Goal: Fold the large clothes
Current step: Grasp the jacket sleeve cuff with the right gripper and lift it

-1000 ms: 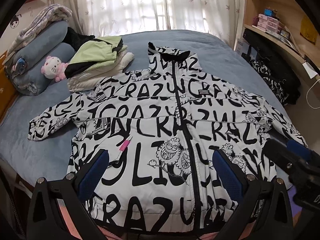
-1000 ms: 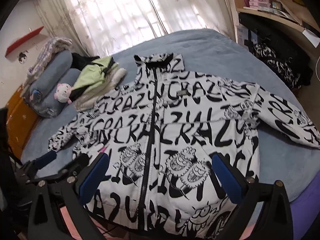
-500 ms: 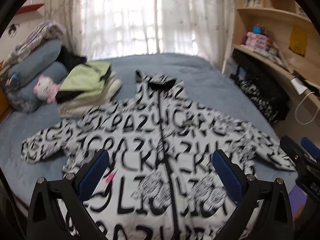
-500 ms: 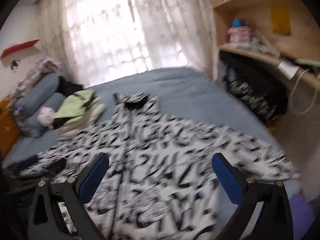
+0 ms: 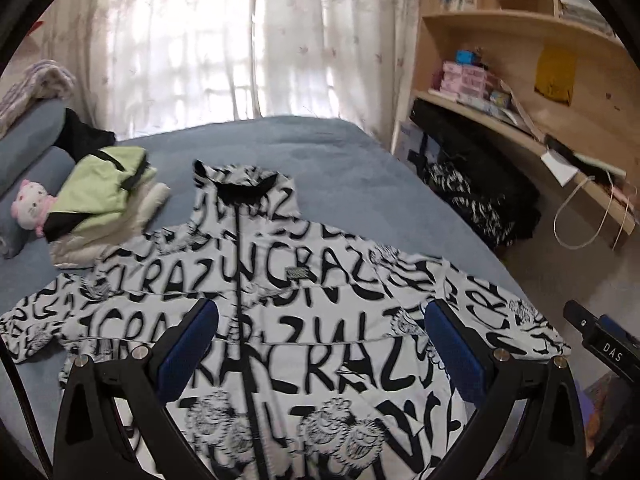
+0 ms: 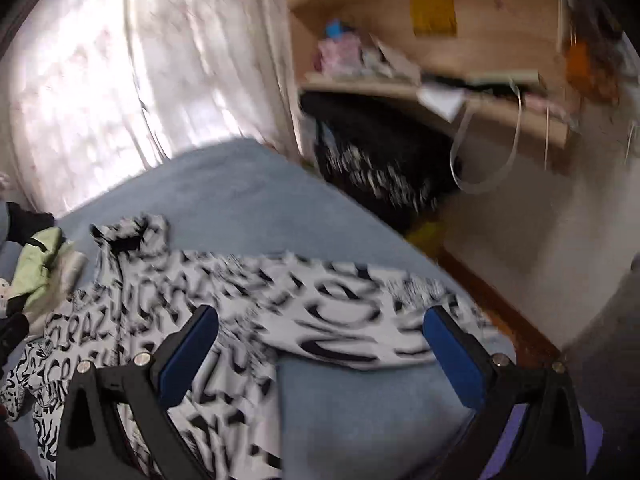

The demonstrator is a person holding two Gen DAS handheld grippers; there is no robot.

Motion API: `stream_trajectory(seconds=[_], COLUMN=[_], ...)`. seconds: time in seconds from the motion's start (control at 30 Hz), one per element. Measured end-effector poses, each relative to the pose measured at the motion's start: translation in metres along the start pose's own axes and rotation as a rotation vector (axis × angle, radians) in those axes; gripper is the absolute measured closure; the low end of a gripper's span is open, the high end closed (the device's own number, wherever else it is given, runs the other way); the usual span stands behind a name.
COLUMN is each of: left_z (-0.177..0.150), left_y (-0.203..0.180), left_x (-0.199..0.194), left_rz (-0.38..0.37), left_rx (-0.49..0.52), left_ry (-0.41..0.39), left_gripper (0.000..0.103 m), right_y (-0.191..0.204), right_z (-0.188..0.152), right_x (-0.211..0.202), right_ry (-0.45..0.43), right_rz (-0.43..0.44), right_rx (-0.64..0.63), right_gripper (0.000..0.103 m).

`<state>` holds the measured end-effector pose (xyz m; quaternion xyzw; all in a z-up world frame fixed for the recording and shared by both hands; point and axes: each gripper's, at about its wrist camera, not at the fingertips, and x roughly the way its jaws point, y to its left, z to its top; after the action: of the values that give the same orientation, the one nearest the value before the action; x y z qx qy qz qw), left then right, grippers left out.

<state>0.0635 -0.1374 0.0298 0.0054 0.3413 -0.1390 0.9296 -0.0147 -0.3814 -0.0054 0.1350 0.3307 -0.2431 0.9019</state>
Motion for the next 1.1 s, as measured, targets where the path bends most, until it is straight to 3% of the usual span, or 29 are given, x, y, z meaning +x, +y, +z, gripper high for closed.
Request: stream_trajectory(seconds=[0.17,0.43,0.6,0.83,0.9,0.97,1.03,1.1], left_z=[-0.013,-0.034,-0.043,-0.044,-0.043,-0.041,-0.04,-0.039], left_y=[-0.031,-0.06,-0.067,-0.069,-0.063,-0.054,-0.044,-0.034], left_x=[0.046,0.109,0.145,0.162,0.163,0.163,0.16,0.155], left_rz=[0.007,0.011,-0.042,-0.108,-0.141,-0.16,-0.148,-0.114], left_rx=[0.051,0.092,0.07,0.035,-0.008,-0.055,-0.081,-0.056], left_ry=[0.082,0.202,0.285,0.304,0.322,0.337,0.34,0.336], left_gripper=[0.001,0.001,0.013,0.014,0.014,0.014,0.014,0.014], right_y=[-0.053,-0.112,-0.143,-0.158,-0.156,-0.155,-0.151,-0.135], right_z=[-0.011,-0.03,-0.046,-0.042,-0.036,-0.03,-0.024,-0.011], right_x=[0.037,0.085,0.119,0.147,0.15,0.153,0.151,0.139], right_ry=[0.088,0.202,0.28,0.262,0.254,0.252,0.229,0.171], right_rz=[-0.016,-0.049,-0.011,-0.015,-0.052,-0.033,-0.007,-0.01], right_rx=[0.139,0.344,0.528,0.649,0.632,0.628,0.648,0.597], right_gripper=[0.009,0.011,0.015,0.016,0.033,0.08,0.093,0.094])
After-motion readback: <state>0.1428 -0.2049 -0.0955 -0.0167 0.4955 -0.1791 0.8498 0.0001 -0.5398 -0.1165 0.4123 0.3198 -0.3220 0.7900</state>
